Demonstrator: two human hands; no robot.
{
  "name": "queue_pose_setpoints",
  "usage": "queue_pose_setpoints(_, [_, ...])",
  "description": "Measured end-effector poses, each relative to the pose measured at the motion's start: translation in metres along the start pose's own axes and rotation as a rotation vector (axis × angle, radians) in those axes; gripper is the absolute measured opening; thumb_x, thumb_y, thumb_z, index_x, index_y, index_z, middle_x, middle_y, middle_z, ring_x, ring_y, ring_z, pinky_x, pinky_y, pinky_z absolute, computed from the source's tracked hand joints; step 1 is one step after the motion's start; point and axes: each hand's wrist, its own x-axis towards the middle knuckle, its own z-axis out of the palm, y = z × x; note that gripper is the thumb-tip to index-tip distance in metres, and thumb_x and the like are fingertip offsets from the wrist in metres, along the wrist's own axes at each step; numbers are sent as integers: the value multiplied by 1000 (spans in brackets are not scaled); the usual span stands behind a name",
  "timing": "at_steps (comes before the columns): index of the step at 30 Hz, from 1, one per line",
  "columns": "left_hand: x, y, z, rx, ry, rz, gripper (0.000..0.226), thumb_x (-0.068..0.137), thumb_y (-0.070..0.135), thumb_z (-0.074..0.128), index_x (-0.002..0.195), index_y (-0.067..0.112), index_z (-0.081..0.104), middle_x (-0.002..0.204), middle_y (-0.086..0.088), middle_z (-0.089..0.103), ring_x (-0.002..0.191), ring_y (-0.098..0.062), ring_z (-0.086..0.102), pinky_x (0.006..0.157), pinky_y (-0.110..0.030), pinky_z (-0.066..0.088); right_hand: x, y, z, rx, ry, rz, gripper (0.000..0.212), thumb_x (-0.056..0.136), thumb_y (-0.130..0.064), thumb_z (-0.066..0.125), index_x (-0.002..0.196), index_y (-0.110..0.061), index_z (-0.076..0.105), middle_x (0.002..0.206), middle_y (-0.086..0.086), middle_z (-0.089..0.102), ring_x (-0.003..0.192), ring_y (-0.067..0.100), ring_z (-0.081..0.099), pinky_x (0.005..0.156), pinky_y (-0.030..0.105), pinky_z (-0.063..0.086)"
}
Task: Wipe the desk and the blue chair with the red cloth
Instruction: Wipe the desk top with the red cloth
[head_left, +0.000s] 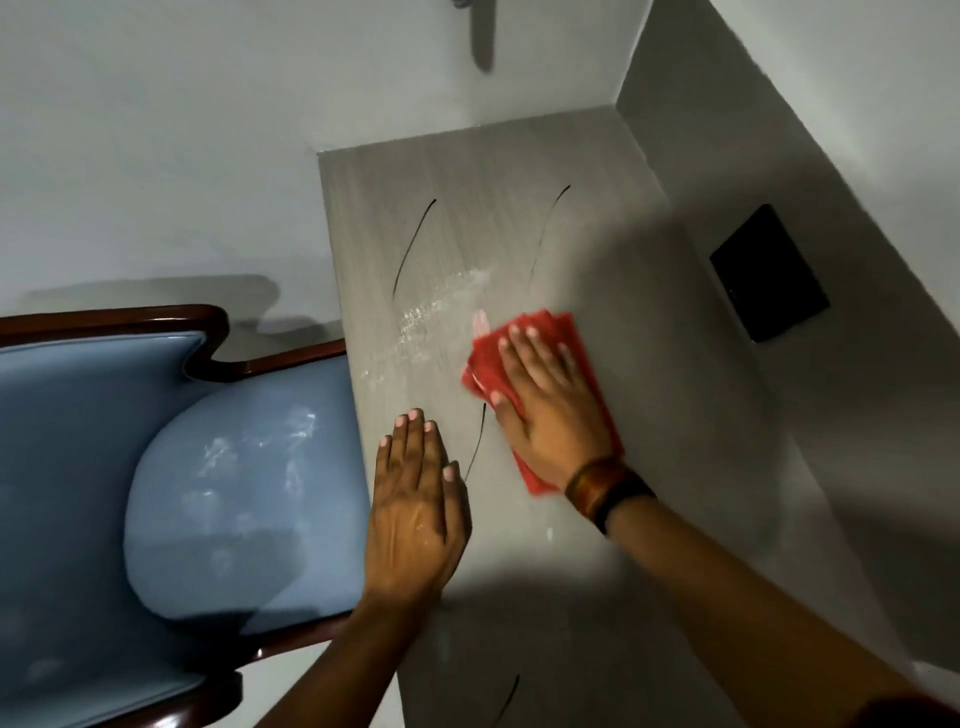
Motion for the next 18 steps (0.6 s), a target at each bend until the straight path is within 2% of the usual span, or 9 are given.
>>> queue_pose_setpoints(3, [39, -4, -1, -32, 45, -62, 59, 110, 29, 27, 159, -2, 36, 170, -17, 28, 162, -26, 15, 133, -46, 11, -16, 32, 1, 6, 55, 80, 63, 105, -44, 25, 162, -16, 29, 169, 5, 26, 158, 23, 21, 128, 48, 17])
queue_pose_setpoints(6, [70, -10, 8, -7, 30, -99, 62, 111, 33, 21, 163, 0, 27, 173, -17, 20, 163, -25, 10, 133, -46, 7, 58, 61, -12, -20, 98, 265, 69, 101, -45, 21, 161, -13, 28, 170, 6, 25, 158, 24, 20, 129, 48, 14])
queue_pose_setpoints(9, [74, -13, 17, -13, 27, -120, 61, 111, 33, 21, 164, 2, 25, 174, -15, 18, 163, -22, 9, 133, -46, 8, 123, 62, -18, -5, 104, 351, 74, 95, -44, 19, 162, -12, 27, 171, 7, 24, 159, 26, 17, 129, 51, 13])
queue_pose_setpoints(14, [74, -12, 16, -3, 45, -117, 60, 111, 31, 24, 163, 1, 28, 173, -17, 22, 163, -24, 13, 132, -50, 13, 45, 4, 4, -19, 105, 175, 66, 103, -43, 22, 160, -12, 31, 169, 7, 26, 159, 26, 18, 128, 53, 18])
queue_pose_setpoints(16, [73, -12, 16, -6, 36, -127, 60, 111, 32, 24, 164, 2, 27, 173, -15, 20, 163, -22, 11, 133, -48, 12, 59, 11, 0, -5, 91, 173, 66, 104, -44, 22, 160, -12, 30, 169, 7, 27, 159, 26, 18, 128, 53, 17])
queue_pose_setpoints(18, [71, -13, 18, -10, 35, -116, 60, 111, 31, 24, 164, 3, 26, 174, -14, 19, 163, -21, 9, 133, -47, 10, 111, 27, -9, 2, 95, 249, 66, 102, -44, 25, 160, -13, 30, 169, 7, 27, 159, 25, 18, 129, 52, 15])
